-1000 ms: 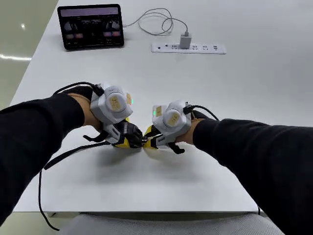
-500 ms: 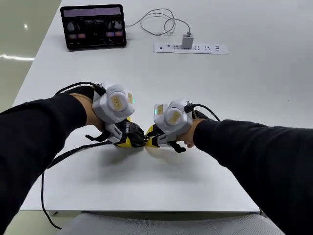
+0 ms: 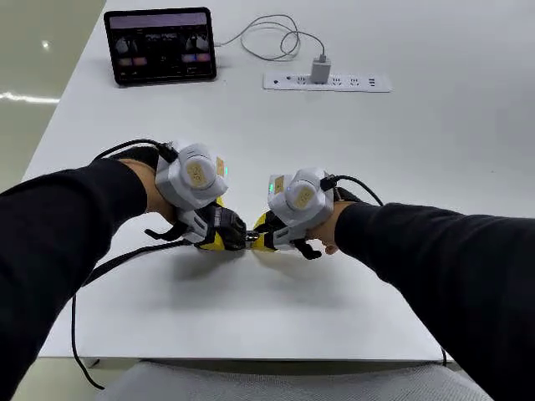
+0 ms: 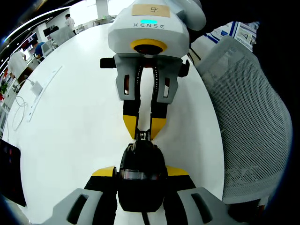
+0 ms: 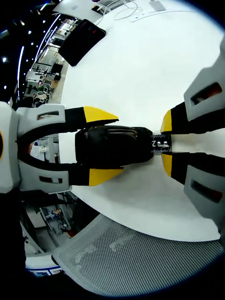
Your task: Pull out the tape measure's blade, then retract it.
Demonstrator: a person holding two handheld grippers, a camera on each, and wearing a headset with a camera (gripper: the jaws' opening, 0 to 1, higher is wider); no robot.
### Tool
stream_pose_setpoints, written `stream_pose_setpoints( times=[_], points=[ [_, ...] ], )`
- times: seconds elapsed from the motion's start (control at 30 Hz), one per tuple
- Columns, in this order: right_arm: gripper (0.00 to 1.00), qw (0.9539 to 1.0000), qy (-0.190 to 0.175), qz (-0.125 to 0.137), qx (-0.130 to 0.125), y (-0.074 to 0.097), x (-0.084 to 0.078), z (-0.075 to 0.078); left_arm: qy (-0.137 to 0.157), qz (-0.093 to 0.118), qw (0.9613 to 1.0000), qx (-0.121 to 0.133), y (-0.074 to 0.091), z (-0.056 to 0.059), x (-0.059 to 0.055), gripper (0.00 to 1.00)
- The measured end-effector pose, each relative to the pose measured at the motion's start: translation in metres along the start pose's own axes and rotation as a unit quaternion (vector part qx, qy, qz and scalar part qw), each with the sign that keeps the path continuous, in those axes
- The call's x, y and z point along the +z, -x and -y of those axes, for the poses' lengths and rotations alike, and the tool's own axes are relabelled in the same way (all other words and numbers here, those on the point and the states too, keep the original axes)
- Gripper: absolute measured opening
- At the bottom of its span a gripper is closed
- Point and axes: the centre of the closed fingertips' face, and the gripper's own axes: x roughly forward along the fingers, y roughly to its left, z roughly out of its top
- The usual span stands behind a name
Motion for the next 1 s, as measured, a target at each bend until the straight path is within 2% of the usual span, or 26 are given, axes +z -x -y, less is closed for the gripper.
stream_pose_setpoints(
  times=[1.0],
  points=[
    [0.09,0.9999,-0.01,-0.012,-0.007,0.014,-0.016,-0.001,-0.002,0.003,1.0,0.003,0.0,0.001,0.001,0.34]
  ],
)
